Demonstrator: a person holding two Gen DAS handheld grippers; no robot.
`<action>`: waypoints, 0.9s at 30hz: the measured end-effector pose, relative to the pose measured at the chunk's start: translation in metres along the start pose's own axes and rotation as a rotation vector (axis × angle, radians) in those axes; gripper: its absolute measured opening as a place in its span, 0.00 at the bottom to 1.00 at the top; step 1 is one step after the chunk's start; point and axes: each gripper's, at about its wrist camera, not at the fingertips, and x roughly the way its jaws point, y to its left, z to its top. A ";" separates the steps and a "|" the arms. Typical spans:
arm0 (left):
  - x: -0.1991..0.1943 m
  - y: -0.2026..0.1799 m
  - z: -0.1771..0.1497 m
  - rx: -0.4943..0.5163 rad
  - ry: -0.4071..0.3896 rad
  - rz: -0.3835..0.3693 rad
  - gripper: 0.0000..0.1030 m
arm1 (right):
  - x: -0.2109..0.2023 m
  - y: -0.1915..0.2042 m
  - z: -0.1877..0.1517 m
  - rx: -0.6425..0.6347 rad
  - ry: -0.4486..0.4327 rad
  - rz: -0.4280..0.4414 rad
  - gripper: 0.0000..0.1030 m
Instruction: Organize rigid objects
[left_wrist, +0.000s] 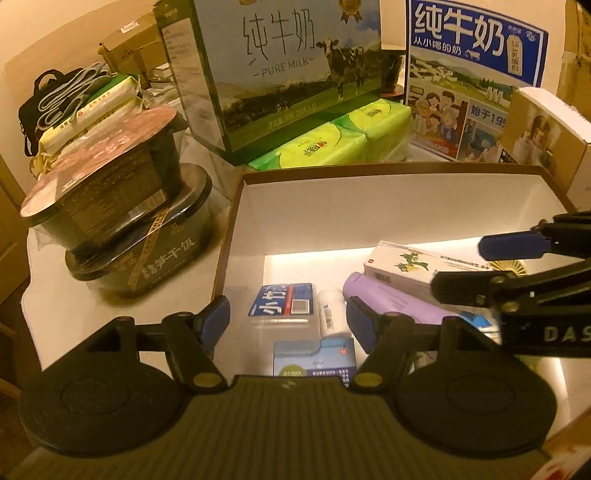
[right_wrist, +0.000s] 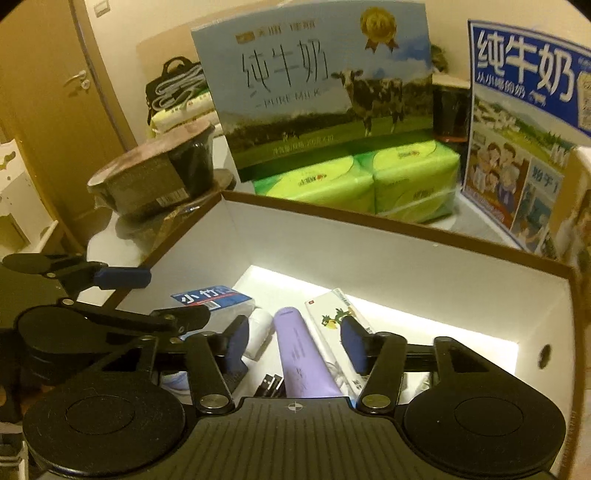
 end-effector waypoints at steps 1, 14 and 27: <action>-0.004 0.000 -0.001 -0.007 -0.004 -0.002 0.67 | -0.004 0.000 -0.002 -0.002 -0.002 -0.001 0.58; -0.100 -0.022 -0.029 -0.042 -0.077 -0.076 0.70 | -0.096 0.007 -0.042 0.035 -0.043 0.013 0.63; -0.212 -0.060 -0.087 -0.065 -0.144 -0.104 0.70 | -0.202 0.034 -0.099 0.023 -0.098 -0.003 0.66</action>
